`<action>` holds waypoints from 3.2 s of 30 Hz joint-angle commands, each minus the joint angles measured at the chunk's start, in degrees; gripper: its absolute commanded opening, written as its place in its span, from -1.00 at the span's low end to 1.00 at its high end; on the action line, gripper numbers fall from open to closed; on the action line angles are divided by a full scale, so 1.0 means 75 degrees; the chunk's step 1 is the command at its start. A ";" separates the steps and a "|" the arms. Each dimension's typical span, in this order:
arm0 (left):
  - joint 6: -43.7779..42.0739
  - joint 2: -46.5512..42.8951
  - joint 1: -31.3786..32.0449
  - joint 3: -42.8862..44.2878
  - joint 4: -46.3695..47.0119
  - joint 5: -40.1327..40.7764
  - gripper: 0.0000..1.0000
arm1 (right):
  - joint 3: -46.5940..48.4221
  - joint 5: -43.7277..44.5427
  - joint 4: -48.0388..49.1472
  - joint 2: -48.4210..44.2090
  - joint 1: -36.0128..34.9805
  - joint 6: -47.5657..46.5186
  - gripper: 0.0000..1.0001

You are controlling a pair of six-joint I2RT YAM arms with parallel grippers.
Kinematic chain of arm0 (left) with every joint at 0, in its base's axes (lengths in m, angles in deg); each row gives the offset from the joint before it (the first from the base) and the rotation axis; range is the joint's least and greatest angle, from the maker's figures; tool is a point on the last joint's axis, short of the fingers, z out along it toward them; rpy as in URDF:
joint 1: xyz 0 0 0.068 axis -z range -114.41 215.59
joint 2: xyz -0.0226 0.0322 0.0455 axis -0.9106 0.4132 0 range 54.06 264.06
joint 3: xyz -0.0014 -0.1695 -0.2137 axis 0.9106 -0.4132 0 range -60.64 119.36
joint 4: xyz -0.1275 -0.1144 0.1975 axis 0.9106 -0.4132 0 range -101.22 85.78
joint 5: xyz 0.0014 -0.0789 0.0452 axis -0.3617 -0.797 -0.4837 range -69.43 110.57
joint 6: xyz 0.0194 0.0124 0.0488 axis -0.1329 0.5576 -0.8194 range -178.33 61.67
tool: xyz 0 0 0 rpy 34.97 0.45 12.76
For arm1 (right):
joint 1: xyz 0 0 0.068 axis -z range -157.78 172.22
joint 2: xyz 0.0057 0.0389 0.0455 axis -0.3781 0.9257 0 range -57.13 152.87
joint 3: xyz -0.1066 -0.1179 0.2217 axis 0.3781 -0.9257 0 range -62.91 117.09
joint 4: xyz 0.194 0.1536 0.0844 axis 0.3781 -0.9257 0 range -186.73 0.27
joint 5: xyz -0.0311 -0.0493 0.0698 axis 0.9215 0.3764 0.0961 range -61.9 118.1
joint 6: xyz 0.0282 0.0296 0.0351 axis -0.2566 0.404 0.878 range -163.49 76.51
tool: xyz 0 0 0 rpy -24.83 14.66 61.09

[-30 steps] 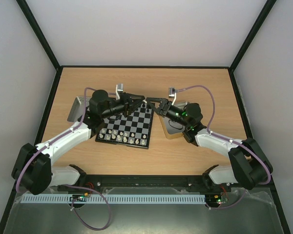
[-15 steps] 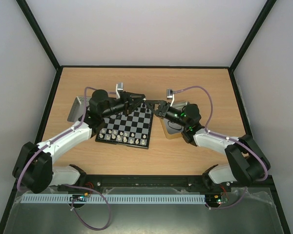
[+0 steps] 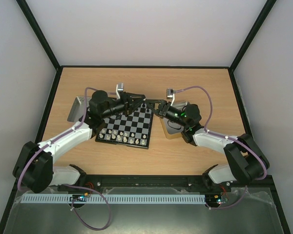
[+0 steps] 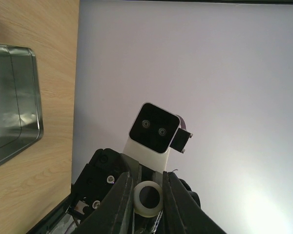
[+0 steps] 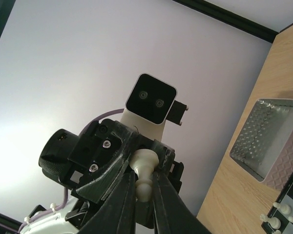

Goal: Set up the chess pieces on the board
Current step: Place the chess piece on the chessboard.

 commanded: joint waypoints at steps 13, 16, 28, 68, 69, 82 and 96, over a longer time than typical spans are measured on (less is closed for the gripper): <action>-0.2959 -0.0724 -0.0068 0.0694 -0.3458 0.1176 0.18 | 0.0823 0.0324 -0.3550 -0.0508 -0.0040 -0.1122 -0.97; -0.4110 -0.1140 -0.0190 0.0738 -0.4978 0.2489 0.39 | 0.1637 0.0604 -0.6734 -0.0446 -0.0040 -0.2514 -0.97; -0.7377 -0.3151 -0.0761 0.0956 -0.7268 0.6460 0.66 | 0.5005 0.2494 -1.3589 0.1577 -0.0819 -0.5696 -0.97; -0.8202 -0.5122 -0.0806 -0.0110 -0.6645 0.8551 0.68 | 0.7647 0.3171 -1.5500 0.4927 -0.2331 -0.6443 -0.81; -0.8184 -0.5123 -0.0806 -0.0110 -0.6646 0.8544 0.68 | 0.7648 0.3153 -1.5471 0.4939 -0.2327 -0.6433 -0.79; -0.8191 -0.4974 -0.0806 -0.0104 -0.6647 0.8376 0.71 | 0.7642 0.3260 -1.5130 0.4657 -0.2336 -0.6147 -0.53; -0.8170 -0.4795 -0.0806 0.0415 -0.7478 0.7010 0.98 | 0.4900 0.6635 -1.2047 0.0809 -0.2178 -0.4453 0.17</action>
